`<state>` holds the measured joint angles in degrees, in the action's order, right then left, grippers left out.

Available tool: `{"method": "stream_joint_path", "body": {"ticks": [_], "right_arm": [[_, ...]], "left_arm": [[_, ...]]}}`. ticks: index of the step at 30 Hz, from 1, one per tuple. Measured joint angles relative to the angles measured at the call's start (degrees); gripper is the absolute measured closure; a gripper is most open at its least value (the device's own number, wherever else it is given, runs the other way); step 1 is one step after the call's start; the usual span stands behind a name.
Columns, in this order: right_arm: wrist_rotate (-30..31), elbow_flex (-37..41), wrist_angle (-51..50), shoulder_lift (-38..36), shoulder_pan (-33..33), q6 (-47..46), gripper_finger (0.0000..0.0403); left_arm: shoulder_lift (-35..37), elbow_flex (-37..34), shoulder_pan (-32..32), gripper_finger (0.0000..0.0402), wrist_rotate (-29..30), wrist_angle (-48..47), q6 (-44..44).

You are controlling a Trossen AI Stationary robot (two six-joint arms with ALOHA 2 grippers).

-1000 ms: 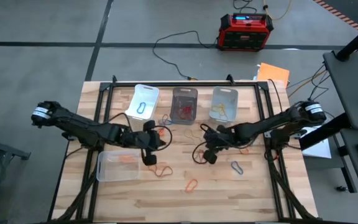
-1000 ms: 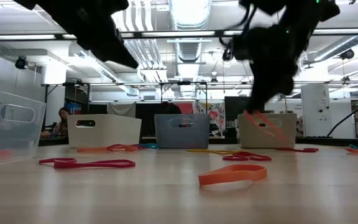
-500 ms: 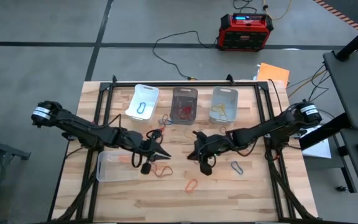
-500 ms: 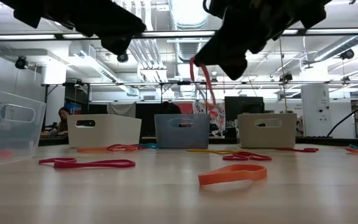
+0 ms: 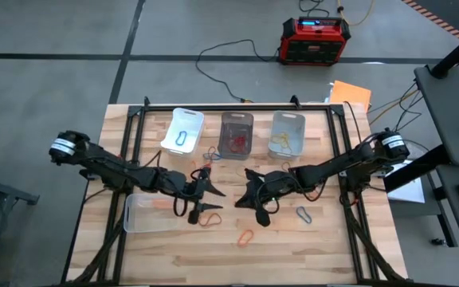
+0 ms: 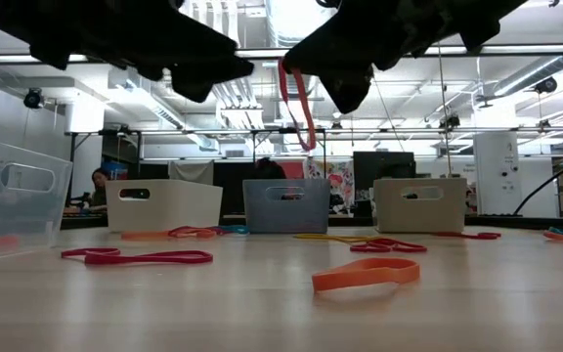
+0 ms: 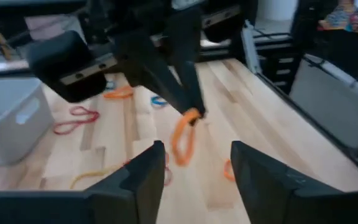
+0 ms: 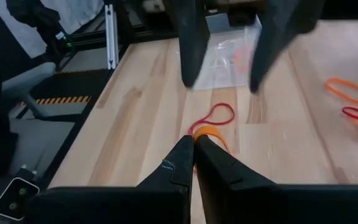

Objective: Sort rubber bands into baskets
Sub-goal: Put the orange rubber band into the transparent bin

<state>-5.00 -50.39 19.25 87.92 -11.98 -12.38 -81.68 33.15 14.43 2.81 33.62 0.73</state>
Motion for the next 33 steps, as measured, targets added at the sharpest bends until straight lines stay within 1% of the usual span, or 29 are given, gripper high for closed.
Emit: {"method": "stream_joint_path", "body": {"ticks": [3,8,12,15,18,21,23,25,27,28,29,33], "right_arm": [[0.0,0.0,0.1,0.0,0.0,0.0,0.0394],[0.0,0.0,0.1,0.0,0.0,0.1,0.0394],[0.0,0.0,0.2,0.0,0.0,0.5,0.0394],[0.0,0.0,0.3,0.0,0.0,0.9,0.0394],[-0.1,0.0,0.3,-0.1,0.0,1.0,0.0394],[-0.2,0.0,0.3,-0.2,0.0,1.0,0.0394],[-0.2,0.0,0.2,-0.2,0.0,1.0,0.0394],[-0.5,0.0,0.1,-0.2,0.0,0.9,0.0394],[-0.6,0.0,0.2,-0.2,0.0,0.9,0.0394],[-0.6,0.0,0.2,-0.2,0.0,0.3,0.0394],[-0.6,0.0,0.2,-0.2,0.0,-0.2,0.0393],[-0.6,0.0,0.3,-0.4,0.0,-1.2,0.0375]], "left_arm": [[-3.5,0.0,-0.4,0.0219,1.4,4.8,1.2],[-8.6,0.0,-0.8,0.0214,1.5,11.6,2.3],[-12.5,0.1,-1.3,0.0214,0.4,16.7,2.3],[-15.6,1.5,-1.4,0.0215,0.2,19.1,2.2],[-18.3,3.6,-1.5,0.0223,-0.7,19.5,2.2],[-19.9,5.0,-1.6,0.0245,-2.7,19.5,2.5],[-20.3,5.2,-1.6,0.0273,-3.0,19.5,2.6],[-20.3,5.3,-1.6,0.0312,-3.1,19.4,2.6],[-20.1,4.8,-1.6,0.0363,-3.1,19.3,2.7],[-19.8,4.5,-1.7,0.0381,-3.1,19.3,2.7],[-19.6,4.2,-1.7,0.039,-3.1,19.3,2.6],[-18.7,3.0,-1.8,0.0398,-3.1,19.2,1.9]]}}
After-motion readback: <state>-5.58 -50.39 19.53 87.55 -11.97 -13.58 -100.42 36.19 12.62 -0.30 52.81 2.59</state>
